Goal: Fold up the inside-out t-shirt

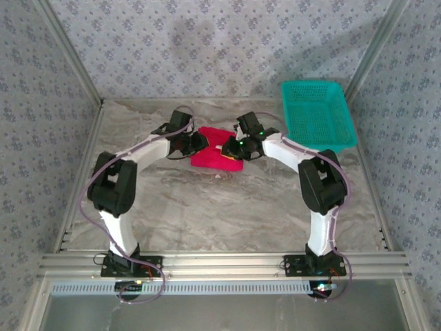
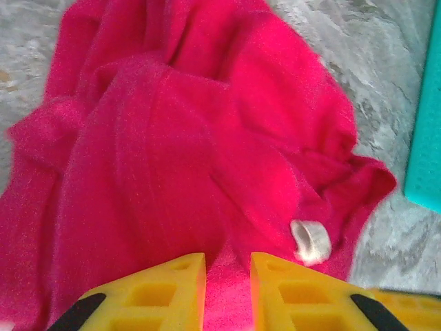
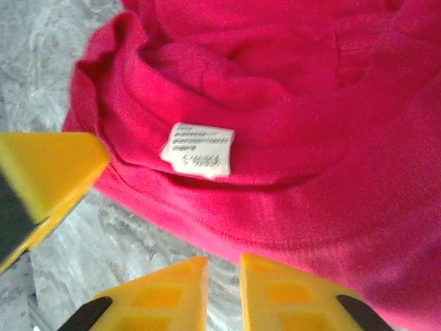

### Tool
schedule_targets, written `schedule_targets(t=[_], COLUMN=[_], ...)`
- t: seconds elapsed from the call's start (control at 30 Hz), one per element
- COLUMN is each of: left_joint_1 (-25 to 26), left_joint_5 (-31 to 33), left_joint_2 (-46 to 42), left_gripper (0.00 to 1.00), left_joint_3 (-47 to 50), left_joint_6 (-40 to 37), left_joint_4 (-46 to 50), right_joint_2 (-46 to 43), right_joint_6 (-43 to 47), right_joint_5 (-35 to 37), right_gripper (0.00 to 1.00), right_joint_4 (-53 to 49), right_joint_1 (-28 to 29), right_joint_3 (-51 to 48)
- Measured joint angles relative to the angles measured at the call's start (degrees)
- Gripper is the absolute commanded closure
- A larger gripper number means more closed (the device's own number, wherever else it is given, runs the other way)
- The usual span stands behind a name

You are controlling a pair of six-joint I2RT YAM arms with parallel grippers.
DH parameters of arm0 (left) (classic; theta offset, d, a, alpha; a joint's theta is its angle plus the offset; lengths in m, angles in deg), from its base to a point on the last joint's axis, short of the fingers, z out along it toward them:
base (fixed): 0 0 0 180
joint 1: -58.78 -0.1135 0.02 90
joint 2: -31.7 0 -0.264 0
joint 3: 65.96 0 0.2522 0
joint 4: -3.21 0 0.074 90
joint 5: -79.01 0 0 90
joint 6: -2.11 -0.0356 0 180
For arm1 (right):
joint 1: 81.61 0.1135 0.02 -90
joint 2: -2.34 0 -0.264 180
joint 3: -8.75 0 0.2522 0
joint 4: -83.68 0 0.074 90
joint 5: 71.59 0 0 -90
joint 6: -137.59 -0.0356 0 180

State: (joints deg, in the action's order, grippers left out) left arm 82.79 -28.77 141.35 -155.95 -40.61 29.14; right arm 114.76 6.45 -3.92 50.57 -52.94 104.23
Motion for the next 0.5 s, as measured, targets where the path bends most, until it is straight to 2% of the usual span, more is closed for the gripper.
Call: schedule_targets(t=[0.17, 0.23, 0.33, 0.4, 0.5], left_joint_1=[-2.29, -3.37, -4.59, -4.83, -4.90], left_joint_5=[-1.05, -1.66, -2.40, -2.38, -1.77], left_joint_2=[12.55, 16.22, 17.29, 16.87, 15.39], left_gripper=[0.84, 0.85, 0.84, 0.80, 0.67], left_joint_3=[-9.09, -12.85, -13.75, -12.52, -10.93], left_joint_6=[3.04, 3.45, 3.65, 3.69, 3.23], left_joint_4=[-3.06, -3.50, -4.20, -5.03, -5.40], right_joint_2=[13.27, 18.03, 20.13, 19.87, 19.39], right_joint_6=[-1.09, -1.07, -0.63, -0.17, 0.79], right_joint_5=[1.55, -0.20, -1.38, -1.44, -1.42], right_gripper=[0.84, 0.84, 0.83, 0.83, 0.80], right_joint_4=[-1.68, -2.36, -2.64, -2.40, -2.80], right_joint_1=[-3.78, -5.09, -5.77, -5.84, -5.81], right_joint_3=[11.65, 17.09, 20.04, 19.56, 19.37])
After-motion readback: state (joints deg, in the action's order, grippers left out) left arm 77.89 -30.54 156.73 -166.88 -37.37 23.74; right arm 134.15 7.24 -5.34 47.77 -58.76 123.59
